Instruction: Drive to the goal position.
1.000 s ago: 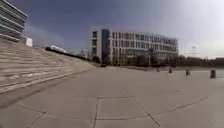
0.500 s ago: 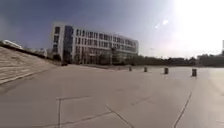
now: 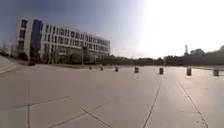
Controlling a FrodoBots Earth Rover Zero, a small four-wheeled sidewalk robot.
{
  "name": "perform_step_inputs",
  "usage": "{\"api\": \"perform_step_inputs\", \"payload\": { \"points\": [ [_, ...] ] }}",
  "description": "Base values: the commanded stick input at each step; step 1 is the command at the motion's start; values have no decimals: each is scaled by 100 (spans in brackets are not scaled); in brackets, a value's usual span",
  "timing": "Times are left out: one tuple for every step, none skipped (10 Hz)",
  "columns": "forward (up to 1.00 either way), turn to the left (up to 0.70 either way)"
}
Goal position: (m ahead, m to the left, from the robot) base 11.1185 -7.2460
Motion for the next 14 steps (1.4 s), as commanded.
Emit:
{"api": "perform_step_inputs", "payload": {
  "points": [
    [0,-70],
    [0,-70],
    [0,-70],
    [0,-70],
    [0,-70],
    [0,-70],
    [0,-70],
    [0,-70],
    [0,-70],
    [0,-70],
    [0,-70],
    [0,-11],
    [0,0],
    [0,0]
  ]
}}
